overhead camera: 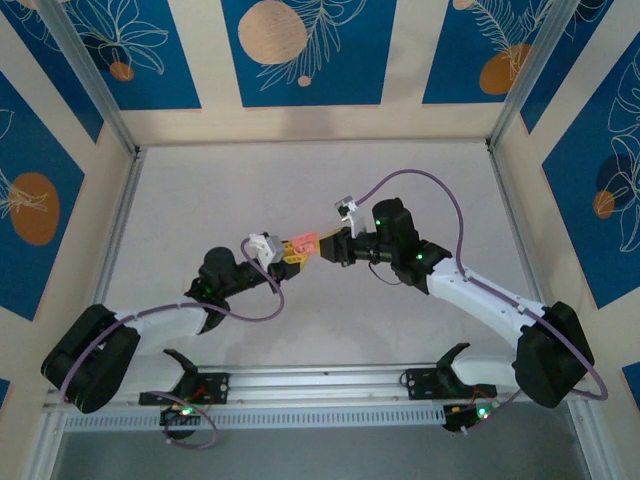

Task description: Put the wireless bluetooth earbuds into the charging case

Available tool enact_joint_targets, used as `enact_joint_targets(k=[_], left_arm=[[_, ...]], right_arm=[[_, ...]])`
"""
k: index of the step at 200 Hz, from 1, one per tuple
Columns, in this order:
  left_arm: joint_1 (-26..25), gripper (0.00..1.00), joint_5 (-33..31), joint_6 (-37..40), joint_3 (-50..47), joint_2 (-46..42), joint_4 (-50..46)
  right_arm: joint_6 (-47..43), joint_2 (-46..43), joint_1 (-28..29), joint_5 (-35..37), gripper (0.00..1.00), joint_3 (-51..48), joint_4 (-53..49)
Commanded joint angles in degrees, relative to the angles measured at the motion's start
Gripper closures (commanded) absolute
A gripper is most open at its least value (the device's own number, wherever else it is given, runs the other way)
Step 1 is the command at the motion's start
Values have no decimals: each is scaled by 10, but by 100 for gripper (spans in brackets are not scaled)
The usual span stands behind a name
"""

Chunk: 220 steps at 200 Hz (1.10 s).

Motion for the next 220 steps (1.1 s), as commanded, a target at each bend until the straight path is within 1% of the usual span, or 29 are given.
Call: enact_joint_targets(k=[1,66,81,99,112,133,153,174,190,208,220], left_arm=[[-4,80,-10,7,4,-17,37],[-4,80,-9,8,5,-18,35],[-4,80,-27,10,5,-19,24],[-4,80,-65,22,6,-25,-5],[-3,80,-98,29,6,-33,-32],[-3,79,-143,39,3,-55,-70],[-1,79,-205,40,8,-78,-129],[8,79,-256,33,12,-101,-185],[18,79,-265,26,11,-118,-212],[30,79,-273,15,8,-133,-234],[37,79,-273,12,4,-140,-242]], right_arm=[[3,-7,7,-15,71,6,-38],[2,-11,7,-3,60,16,-47],[3,-16,6,13,59,20,-63],[-1,-13,1,22,58,36,-124],[0,-5,-2,41,58,54,-188],[-12,17,-4,51,58,81,-281],[-18,60,-12,68,56,113,-351],[-11,126,-19,58,56,154,-389],[-9,186,-16,42,56,192,-417],[-30,247,-3,56,55,236,-454],[-56,282,5,80,54,265,-473]])
